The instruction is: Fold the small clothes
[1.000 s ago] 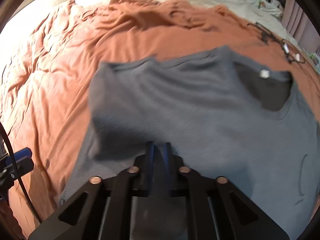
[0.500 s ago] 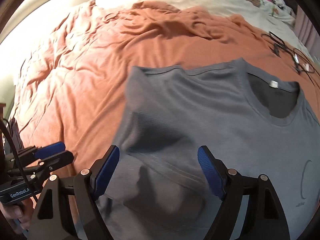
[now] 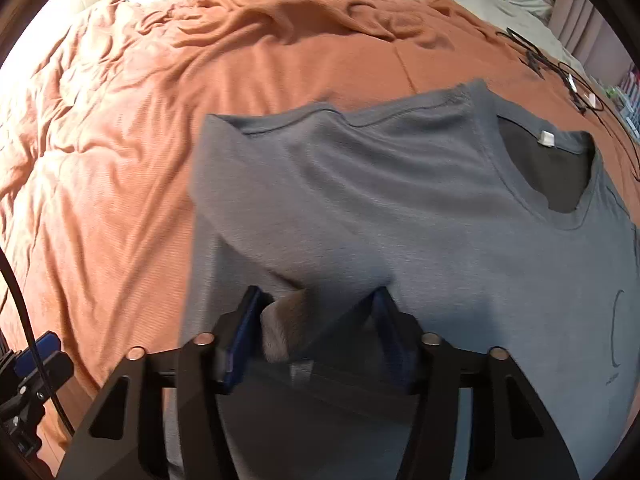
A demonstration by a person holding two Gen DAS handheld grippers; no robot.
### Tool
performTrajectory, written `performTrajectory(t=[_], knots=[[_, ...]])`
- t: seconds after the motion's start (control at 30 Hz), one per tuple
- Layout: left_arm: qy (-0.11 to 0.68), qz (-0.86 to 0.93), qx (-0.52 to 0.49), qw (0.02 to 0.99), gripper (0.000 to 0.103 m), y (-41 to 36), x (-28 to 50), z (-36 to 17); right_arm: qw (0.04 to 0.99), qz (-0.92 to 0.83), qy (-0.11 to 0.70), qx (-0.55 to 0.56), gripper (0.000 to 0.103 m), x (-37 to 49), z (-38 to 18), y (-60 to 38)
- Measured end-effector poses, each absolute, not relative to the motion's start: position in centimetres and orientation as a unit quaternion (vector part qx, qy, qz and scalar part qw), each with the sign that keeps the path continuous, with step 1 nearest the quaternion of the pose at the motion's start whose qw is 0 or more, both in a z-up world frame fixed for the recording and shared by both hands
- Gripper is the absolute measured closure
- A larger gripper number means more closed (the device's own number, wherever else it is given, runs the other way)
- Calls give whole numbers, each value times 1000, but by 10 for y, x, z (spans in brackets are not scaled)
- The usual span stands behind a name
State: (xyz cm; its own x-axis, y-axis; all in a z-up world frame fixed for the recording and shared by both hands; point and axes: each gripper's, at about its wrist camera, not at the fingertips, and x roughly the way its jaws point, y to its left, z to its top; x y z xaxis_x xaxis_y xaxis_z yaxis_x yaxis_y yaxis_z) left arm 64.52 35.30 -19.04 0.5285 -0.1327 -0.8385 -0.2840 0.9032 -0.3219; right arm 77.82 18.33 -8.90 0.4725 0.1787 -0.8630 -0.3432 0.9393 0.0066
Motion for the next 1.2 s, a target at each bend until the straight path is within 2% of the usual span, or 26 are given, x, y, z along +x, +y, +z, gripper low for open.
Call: performTrajectory(t=[0.43,0.63,0.7,0.9,1.2], knots=[[484,27,-205,850,57,327,655,-187,875,67,437,-199,52,805,-52,133],[480,8,-202,853,57,309,662,-183,850,74,438,-284,52,814,-67,136],[481,0,-198,854,57,303,665,-184,853,77,446,-261,51,819,-67,127],[492,-24,-190,849,57,286,670,-191,837,162,516,-79,51,826,-73,99],[514,-42,-153,843,57,270,662,-204,820,193,537,35,52,849,-102,85]])
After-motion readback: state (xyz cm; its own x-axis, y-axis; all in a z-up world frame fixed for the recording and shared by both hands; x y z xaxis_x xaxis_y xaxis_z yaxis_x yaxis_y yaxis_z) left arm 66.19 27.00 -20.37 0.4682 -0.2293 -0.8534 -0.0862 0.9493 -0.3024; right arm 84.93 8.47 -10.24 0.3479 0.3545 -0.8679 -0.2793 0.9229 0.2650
